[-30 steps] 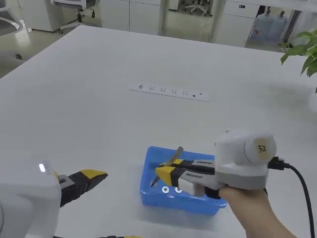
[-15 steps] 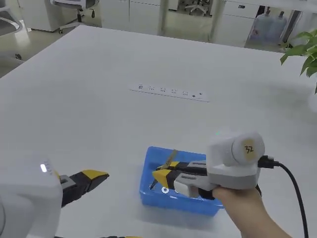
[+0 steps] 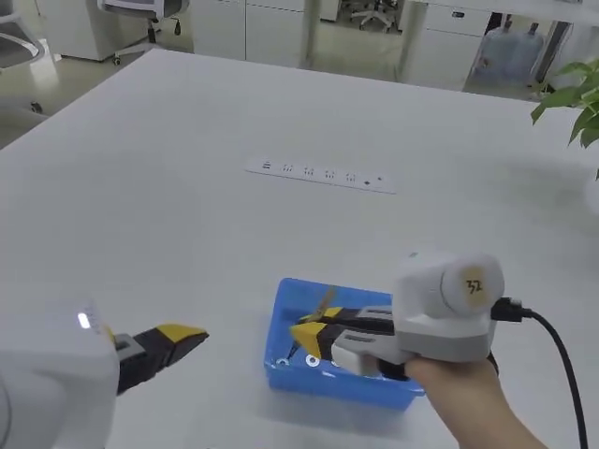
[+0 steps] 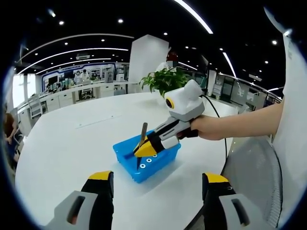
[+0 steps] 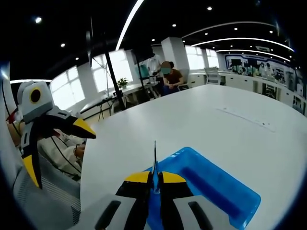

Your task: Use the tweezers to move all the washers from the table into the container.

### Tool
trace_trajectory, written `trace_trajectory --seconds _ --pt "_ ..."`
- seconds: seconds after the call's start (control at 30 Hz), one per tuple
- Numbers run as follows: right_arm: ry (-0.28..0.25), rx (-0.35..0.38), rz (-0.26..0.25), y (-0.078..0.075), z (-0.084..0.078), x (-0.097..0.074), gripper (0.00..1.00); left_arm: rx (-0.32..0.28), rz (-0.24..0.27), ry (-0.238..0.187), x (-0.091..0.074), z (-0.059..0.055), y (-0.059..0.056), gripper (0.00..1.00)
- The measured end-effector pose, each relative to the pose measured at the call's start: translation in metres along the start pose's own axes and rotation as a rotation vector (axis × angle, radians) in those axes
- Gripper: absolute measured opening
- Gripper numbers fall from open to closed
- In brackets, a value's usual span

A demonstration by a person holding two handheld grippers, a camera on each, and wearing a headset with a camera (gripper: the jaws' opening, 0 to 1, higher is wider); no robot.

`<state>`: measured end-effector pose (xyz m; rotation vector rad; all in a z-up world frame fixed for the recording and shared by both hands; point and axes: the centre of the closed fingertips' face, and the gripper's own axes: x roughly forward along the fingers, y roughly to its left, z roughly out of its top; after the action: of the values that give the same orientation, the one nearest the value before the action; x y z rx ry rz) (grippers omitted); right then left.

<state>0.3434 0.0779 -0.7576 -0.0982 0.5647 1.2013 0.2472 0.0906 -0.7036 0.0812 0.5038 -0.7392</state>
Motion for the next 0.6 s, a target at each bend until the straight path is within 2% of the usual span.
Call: trace_trajectory --seconds 0.23,0.4,0.5,0.6 --pt "-0.019 -0.022 -0.014 0.004 0.006 -0.013 0.03 0.003 -0.016 -0.005 0.001 0.002 -0.003 0.72" --pt "-0.037 -0.078 -0.027 0.014 0.011 -0.031 0.03 0.012 -0.042 -0.014 0.001 0.004 -0.007 0.63" --pt "-0.036 -0.123 -0.030 0.022 0.011 -0.042 0.03 0.024 -0.064 -0.019 0.002 0.006 -0.011 0.58" --pt "-0.026 -0.172 -0.032 0.030 0.009 -0.053 0.03 -0.002 -0.117 -0.057 0.003 0.015 -0.021 0.55"
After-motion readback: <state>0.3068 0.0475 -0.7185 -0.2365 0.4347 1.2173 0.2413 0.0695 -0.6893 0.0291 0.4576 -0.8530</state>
